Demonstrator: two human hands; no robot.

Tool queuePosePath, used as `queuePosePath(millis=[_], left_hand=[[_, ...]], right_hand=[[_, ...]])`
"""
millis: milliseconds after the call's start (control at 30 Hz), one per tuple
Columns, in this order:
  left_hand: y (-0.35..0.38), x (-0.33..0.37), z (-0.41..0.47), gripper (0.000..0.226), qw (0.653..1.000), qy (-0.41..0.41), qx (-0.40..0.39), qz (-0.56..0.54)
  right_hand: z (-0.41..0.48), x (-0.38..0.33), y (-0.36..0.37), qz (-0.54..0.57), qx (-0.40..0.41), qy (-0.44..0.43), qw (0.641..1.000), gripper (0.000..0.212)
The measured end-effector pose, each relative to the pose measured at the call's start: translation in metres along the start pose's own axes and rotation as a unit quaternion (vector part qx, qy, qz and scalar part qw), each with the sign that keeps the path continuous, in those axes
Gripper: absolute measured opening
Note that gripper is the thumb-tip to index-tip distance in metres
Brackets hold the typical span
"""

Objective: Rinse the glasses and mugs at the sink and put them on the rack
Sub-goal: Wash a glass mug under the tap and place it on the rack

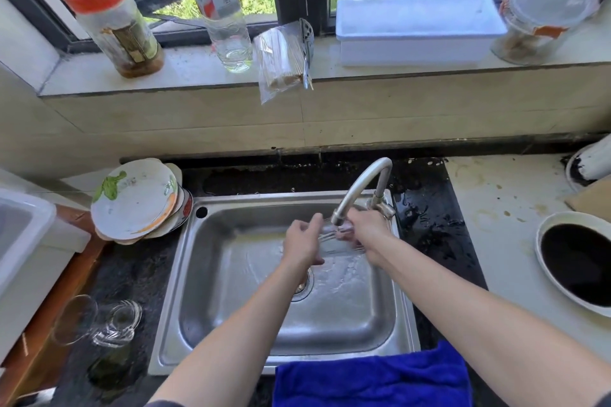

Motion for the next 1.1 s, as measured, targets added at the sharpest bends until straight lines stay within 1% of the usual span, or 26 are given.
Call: queuePosePath(millis=[33,67,100,167,200,233,267,300,367,400,433,467,533,567,600,633,700,733,767,800,867,900,933,967,1000,1100], left_hand=[[-0.002,-0.001,0.002,0.040,0.999,-0.034,0.010,-0.020],[-0.004,-0.001,0.004,0.038,0.997,-0.066,0.001,-0.039],[-0.003,0.000,0.003,0.037,0.994,-0.097,-0.021,-0.055],[0.000,0.001,-0.001,0.034,0.985,-0.139,-0.070,-0.075],[0.002,0.002,-0.003,0.031,0.981,-0.150,-0.088,-0.081],[0.004,0.003,-0.006,0.030,0.979,-0.156,-0.103,-0.082],[0.005,0.004,-0.008,0.030,0.979,-0.153,-0.117,-0.072],[0.006,0.005,-0.010,0.032,0.978,-0.146,-0.134,-0.060],[0.006,0.008,-0.012,0.039,0.975,-0.131,-0.177,-0.041],[0.006,0.010,-0.014,0.041,0.972,-0.128,-0.195,-0.033],[0.004,0.010,-0.013,0.042,0.971,-0.128,-0.199,-0.026],[0.002,0.011,-0.012,0.043,0.973,-0.132,-0.190,-0.025],[-0.004,0.009,-0.006,0.042,0.980,-0.140,-0.136,-0.033],[-0.005,0.009,-0.005,0.039,0.983,-0.139,-0.112,-0.038],[-0.005,0.009,-0.003,0.037,0.987,-0.124,-0.097,-0.034],[-0.002,0.009,-0.003,0.034,0.991,-0.093,-0.092,-0.015],[0.005,0.007,-0.001,0.029,0.994,-0.016,-0.099,0.033],[0.006,0.007,-0.001,0.029,0.994,0.002,-0.102,0.039],[0.005,0.006,0.000,0.034,0.994,-0.005,-0.105,0.032],[0.002,0.007,0.001,0.042,0.993,-0.031,-0.109,0.020],[-0.005,0.006,-0.001,0.053,0.987,-0.096,-0.132,-0.008],[-0.007,0.005,-0.003,0.054,0.982,-0.115,-0.147,-0.018],[-0.007,0.003,-0.004,0.055,0.980,-0.118,-0.161,-0.014],[-0.007,0.002,-0.005,0.056,0.978,-0.116,-0.176,-0.004],[-0.005,0.002,-0.007,0.056,0.975,-0.115,-0.192,0.001],[0.001,0.003,-0.009,0.041,0.957,-0.119,-0.262,-0.038]], right_hand=[[-0.006,-0.001,0.001,-0.021,-0.023,-0.021,0.999,0.028],[-0.007,0.000,-0.001,-0.047,-0.033,-0.053,0.997,0.030],[-0.005,0.002,-0.003,-0.092,-0.029,-0.096,0.991,0.032],[-0.003,0.007,-0.012,-0.185,0.003,-0.179,0.966,0.040],[-0.003,0.009,-0.015,-0.211,0.013,-0.202,0.956,0.047],[-0.004,0.010,-0.018,-0.213,0.021,-0.216,0.953,0.054],[-0.004,0.010,-0.019,-0.186,0.031,-0.219,0.957,0.058],[-0.003,0.010,-0.020,-0.134,0.042,-0.209,0.968,0.056],[0.000,0.007,-0.024,-0.046,0.089,-0.173,0.980,0.046],[0.000,0.006,-0.026,-0.038,0.112,-0.162,0.980,0.044],[-0.001,0.005,-0.027,-0.045,0.118,-0.162,0.979,0.042],[-0.003,0.004,-0.027,-0.062,0.103,-0.174,0.977,0.039],[-0.010,0.007,-0.022,-0.108,0.035,-0.220,0.969,0.028],[-0.013,0.010,-0.019,-0.121,0.005,-0.234,0.965,0.026],[-0.015,0.012,-0.016,-0.124,-0.003,-0.236,0.964,0.028],[-0.012,0.013,-0.014,-0.112,0.015,-0.220,0.969,0.033],[-0.005,0.012,-0.014,-0.064,0.076,-0.157,0.983,0.046],[-0.004,0.011,-0.015,-0.049,0.088,-0.130,0.986,0.049],[-0.005,0.011,-0.015,-0.040,0.079,-0.121,0.989,0.049],[-0.007,0.011,-0.014,-0.036,0.051,-0.132,0.989,0.046],[-0.010,0.014,-0.014,-0.047,0.018,-0.188,0.981,0.033],[-0.009,0.014,-0.015,-0.052,0.026,-0.212,0.975,0.031],[-0.008,0.013,-0.016,-0.053,0.050,-0.218,0.973,0.035],[-0.004,0.012,-0.017,-0.054,0.071,-0.203,0.975,0.040],[-0.002,0.010,-0.017,-0.057,0.073,-0.183,0.979,0.042],[0.003,0.009,-0.012,-0.084,0.001,-0.130,0.988,0.044]])
Point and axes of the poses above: each hand's wrist, its own z-axis towards the middle knuckle, its own y-axis out of the palm, x = y × z, the point moved 2 cm from there along z, towards the middle knuckle, and after that the axes turned 4 degrees about -z, right-handed, at the moved point
